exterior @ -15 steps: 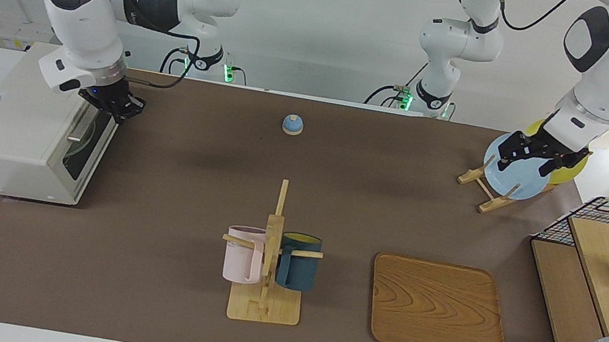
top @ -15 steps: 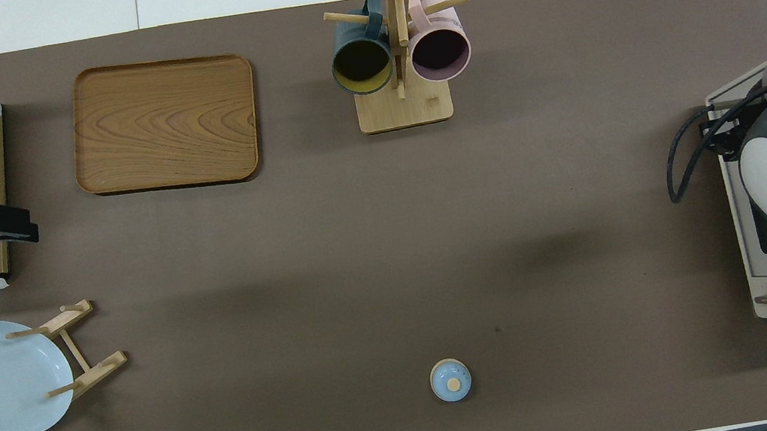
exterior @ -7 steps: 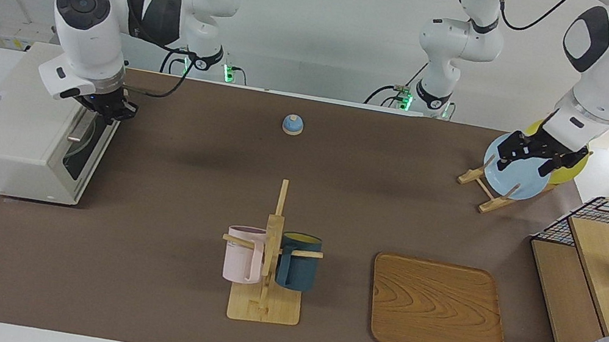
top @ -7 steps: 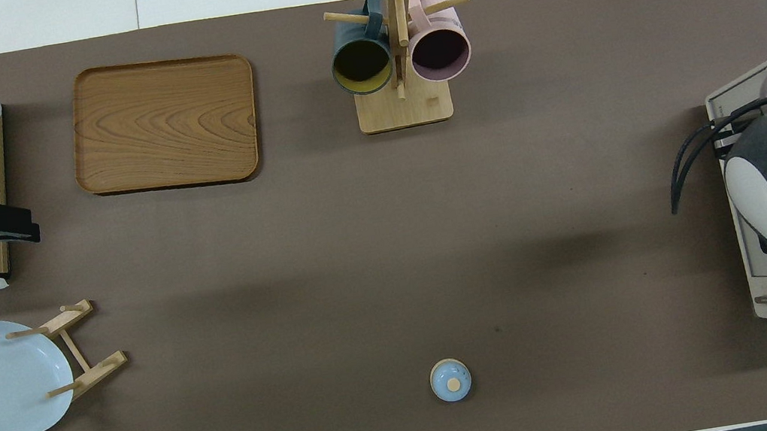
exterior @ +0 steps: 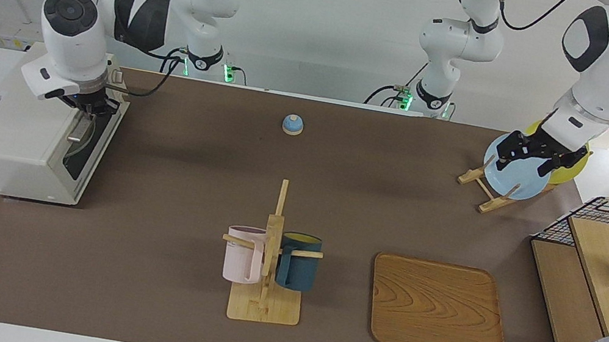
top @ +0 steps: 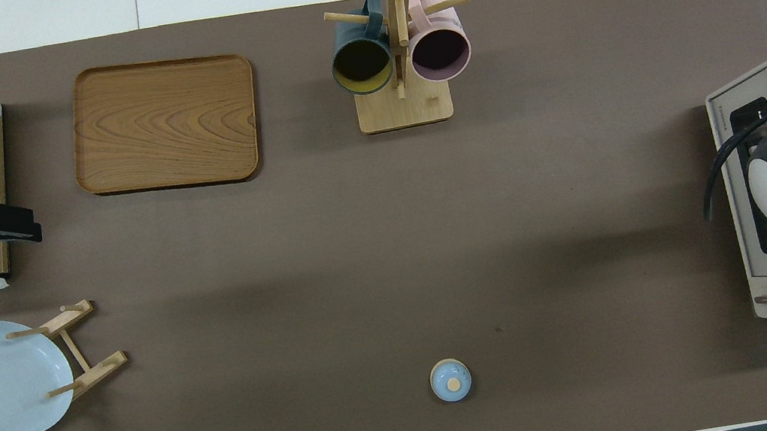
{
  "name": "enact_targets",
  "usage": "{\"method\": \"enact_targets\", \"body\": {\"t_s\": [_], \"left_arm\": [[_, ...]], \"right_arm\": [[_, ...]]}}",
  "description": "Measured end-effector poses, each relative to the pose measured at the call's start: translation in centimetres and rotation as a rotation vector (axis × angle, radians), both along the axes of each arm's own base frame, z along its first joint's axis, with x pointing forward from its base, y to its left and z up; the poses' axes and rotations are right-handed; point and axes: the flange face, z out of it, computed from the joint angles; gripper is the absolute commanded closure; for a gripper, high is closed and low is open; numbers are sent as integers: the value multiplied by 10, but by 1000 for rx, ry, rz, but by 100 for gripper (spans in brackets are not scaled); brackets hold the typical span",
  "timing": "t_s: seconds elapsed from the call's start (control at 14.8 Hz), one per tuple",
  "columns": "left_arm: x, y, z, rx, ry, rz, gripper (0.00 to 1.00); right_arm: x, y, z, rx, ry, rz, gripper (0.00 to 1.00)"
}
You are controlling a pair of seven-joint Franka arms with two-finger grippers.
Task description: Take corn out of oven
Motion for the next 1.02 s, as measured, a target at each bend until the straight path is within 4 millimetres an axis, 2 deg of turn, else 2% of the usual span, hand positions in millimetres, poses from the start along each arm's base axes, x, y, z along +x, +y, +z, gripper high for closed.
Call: {"method": "enact_targets", "body": {"t_s": [0.41,0.61,0.81,1.02], "left_arm": [[0,0,0,0,0,0,0],[0,0,0,0,0,0,0],[0,0,0,0,0,0,0],[0,0,0,0,0,0,0]], "right_arm": [[-4,-15,-8,19,8,59,100],[-4,-15,-8,20,3,64,100],[-2,-8,-9,55,-24,65,100],[-3,11,-15,125,-42,62,100]]}}
